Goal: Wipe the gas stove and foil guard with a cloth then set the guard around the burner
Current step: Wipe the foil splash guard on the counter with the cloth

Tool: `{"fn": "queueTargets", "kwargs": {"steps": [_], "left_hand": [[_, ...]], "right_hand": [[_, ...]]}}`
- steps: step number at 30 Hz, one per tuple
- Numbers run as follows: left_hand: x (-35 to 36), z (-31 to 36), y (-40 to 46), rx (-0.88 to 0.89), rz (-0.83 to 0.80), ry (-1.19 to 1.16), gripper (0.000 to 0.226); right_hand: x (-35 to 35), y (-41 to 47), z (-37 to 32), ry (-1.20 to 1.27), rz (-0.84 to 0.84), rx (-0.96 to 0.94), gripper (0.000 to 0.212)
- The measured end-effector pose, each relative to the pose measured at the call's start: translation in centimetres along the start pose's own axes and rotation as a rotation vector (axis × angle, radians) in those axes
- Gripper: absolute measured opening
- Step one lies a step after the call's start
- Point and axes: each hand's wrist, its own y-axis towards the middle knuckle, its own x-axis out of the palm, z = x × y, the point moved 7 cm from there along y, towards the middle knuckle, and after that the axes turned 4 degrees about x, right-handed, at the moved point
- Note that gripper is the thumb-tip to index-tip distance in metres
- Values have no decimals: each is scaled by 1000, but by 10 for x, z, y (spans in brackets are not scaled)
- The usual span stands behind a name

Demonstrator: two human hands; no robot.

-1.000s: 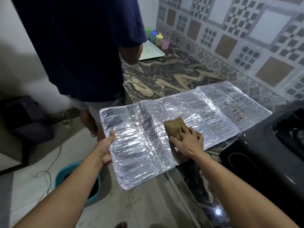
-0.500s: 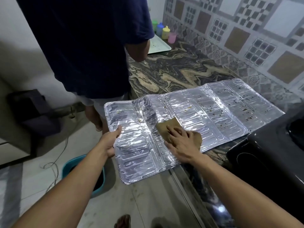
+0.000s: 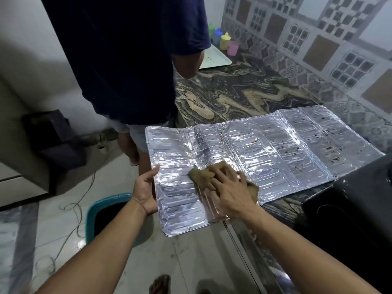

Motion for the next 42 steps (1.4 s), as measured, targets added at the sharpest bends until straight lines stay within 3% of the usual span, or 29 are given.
{"fn": "queueTargets", "kwargs": {"steps": [3, 7, 11, 14, 20, 24, 28, 32, 34, 38, 42], "left_hand": [[2, -7, -3, 7, -68, -58, 78], [13, -12, -6, 61, -94, -169, 73], [8, -23, -2, 116, -43, -258, 100], [7, -28, 2, 144, -55, -247, 105], [15, -32, 2, 148, -87, -252, 93], [20, -30, 0, 169, -95, -271, 80], [26, -27, -1, 166, -113, -257, 85], [22, -24, 2, 168, -81, -251, 84], [24, -24, 1, 162, -105, -231, 85], [26, -19, -2, 176, -83, -192, 82], [29, -17, -1, 132, -62, -233, 85]], "right_hand": [[12, 4, -3, 26, -16, -45, 59], [5, 4, -10, 150, 94, -29, 51], [-9, 5, -5, 293, 166, 79, 57], [-13, 4, 4, 436, 226, 187, 47], [-10, 1, 19, 620, 222, 384, 27], [-9, 1, -2, 536, 237, 251, 30], [-4, -7, -35, 640, 265, 123, 25], [-17, -19, -66, 657, 313, -158, 32], [-14, -9, -51, 588, 340, -116, 37], [-16, 13, -23, 710, 348, 244, 21], [-25, -2, -84, 604, 269, 24, 28]]}}
